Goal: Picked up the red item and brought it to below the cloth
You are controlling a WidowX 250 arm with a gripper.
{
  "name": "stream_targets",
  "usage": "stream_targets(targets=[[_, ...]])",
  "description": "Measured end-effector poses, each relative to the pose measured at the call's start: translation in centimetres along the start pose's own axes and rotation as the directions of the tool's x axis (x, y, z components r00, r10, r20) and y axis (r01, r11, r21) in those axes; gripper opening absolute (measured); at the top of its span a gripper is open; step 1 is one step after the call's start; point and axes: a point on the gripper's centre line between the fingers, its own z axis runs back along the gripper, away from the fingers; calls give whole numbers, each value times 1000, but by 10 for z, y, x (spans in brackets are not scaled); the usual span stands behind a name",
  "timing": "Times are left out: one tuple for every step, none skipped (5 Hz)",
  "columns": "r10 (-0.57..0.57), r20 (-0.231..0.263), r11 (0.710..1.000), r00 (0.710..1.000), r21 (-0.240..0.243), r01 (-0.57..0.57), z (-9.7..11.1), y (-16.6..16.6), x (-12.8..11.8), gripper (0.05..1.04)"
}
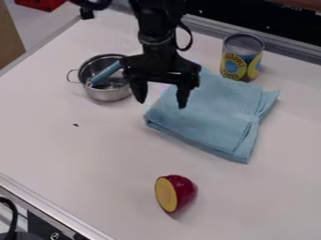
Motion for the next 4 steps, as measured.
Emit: stream_targets(targets=[[80,-5,997,997,19,-79,-12,12,22,1001],[99,7,995,995,13,-99,-7,11,32,1001],[114,7,993,993,-29,-114,6,6,44,1001],[124,36,992,992,-27,-123,8,-3,61,1001]])
